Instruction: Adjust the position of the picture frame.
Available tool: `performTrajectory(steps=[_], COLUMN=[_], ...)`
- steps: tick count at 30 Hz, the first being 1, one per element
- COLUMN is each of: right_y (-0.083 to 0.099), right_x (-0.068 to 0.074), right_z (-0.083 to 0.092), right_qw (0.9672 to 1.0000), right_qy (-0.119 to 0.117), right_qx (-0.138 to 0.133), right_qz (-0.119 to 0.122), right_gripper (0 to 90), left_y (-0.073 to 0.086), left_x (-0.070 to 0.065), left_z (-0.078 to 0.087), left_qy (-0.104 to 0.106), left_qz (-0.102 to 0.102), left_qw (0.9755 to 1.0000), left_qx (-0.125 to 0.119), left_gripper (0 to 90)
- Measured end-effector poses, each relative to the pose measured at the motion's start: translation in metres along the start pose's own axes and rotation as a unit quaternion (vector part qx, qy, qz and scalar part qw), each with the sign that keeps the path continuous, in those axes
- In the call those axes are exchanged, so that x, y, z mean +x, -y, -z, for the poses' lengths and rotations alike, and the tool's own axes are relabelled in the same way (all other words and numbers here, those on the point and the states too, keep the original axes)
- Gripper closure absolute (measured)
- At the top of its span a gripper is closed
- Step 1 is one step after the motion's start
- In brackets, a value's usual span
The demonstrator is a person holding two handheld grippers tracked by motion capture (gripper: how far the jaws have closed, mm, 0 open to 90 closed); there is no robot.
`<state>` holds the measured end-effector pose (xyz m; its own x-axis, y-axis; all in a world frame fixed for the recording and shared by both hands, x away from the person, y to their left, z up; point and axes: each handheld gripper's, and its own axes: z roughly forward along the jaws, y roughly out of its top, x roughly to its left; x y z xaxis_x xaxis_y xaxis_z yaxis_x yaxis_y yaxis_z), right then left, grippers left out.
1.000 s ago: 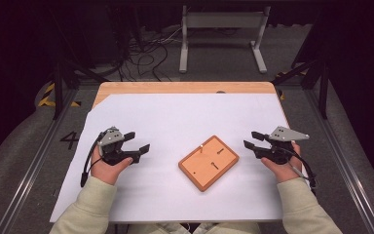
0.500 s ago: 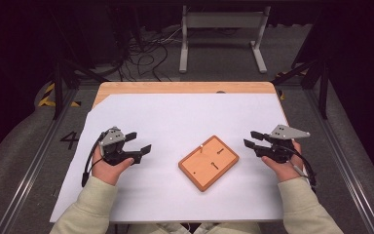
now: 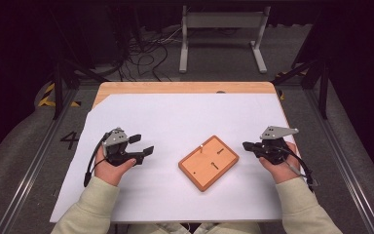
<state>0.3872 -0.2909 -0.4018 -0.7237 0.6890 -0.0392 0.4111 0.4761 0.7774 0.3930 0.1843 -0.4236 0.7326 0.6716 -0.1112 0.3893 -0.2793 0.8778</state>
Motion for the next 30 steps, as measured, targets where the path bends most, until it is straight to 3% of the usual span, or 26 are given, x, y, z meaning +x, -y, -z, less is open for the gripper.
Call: performTrajectory(steps=[5,9,11,13,16,30], right_y=[-0.003,-0.004,-0.004,-0.003,-0.004,-0.008], right_x=[0.006,0.011,0.012,0.013,0.015,0.024], right_z=[-0.004,-0.01,-0.011,-0.015,-0.016,-0.034], right_qw=[0.9991,0.9962,0.9955,0.9925,0.9909,0.9752], right_qy=[-0.005,-0.007,-0.008,-0.008,-0.011,-0.011], right_qx=[0.04,0.083,0.091,0.118,0.131,0.219], right_qz=[0.01,0.024,0.026,0.03,0.03,0.032], right_gripper=[90.0,90.0,90.0,90.0,90.0,90.0], left_y=[0.0,0.0,0.001,0.001,0.0,0.002], left_x=[0.001,0.002,0.002,0.002,0.002,0.003], left_z=[-0.001,-0.001,-0.001,-0.001,-0.001,-0.002], left_qy=[0.001,-0.005,-0.004,-0.003,-0.003,-0.003], left_qz=[0.0,-0.006,-0.001,0.0,-0.002,-0.003], left_qw=[1.0,0.9999,0.9999,0.9998,0.9998,0.9994], left_qx=[0.003,0.012,0.016,0.017,0.019,0.034], left_gripper=[29.0,28.9,29.0,29.0,29.1,29.3])
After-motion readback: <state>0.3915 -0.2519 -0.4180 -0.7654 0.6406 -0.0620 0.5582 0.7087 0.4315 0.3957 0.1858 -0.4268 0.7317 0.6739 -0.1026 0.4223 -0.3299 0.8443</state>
